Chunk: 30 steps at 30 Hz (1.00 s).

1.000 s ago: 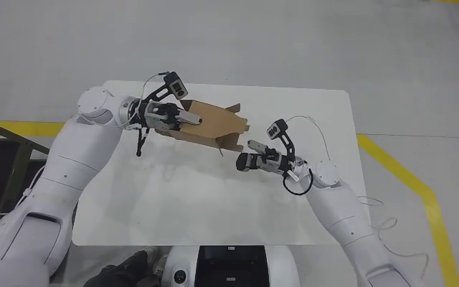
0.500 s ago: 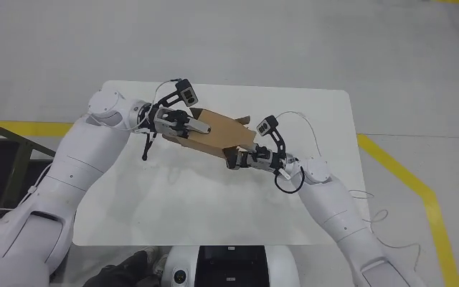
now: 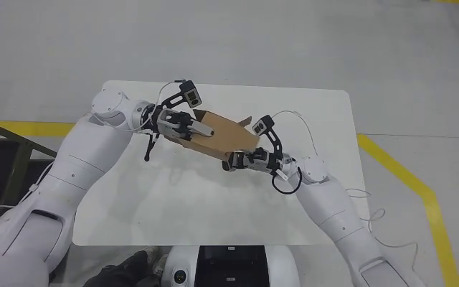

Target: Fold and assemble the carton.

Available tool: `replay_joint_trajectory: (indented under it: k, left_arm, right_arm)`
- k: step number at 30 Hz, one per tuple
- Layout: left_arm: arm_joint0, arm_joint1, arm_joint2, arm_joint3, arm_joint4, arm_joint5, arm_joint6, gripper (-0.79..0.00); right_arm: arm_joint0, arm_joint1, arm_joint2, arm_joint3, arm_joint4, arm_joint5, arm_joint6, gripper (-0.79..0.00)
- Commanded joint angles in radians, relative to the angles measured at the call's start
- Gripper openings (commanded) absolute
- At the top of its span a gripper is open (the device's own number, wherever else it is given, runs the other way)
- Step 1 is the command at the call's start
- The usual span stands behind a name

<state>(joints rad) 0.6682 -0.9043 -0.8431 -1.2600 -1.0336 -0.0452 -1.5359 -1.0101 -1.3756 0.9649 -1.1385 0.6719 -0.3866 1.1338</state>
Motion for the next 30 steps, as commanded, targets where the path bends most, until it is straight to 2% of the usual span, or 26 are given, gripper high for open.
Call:
replay_joint_trajectory:
  k: [1, 30]
  left_arm:
    - [-0.003, 0.000, 0.004, -0.003, 0.000, -0.001, 0.000, -0.785]
    - [-0.023, 0.011, 0.048, 0.002, 0.014, -0.039, 0.000, -0.785]
  right_arm:
    - [0.002, 0.000, -0.001, -0.001, -0.006, 0.000, -0.005, 0.000]
    - [0.000, -0.003, -0.018, -0.032, -0.078, 0.055, -0.061, 0.000]
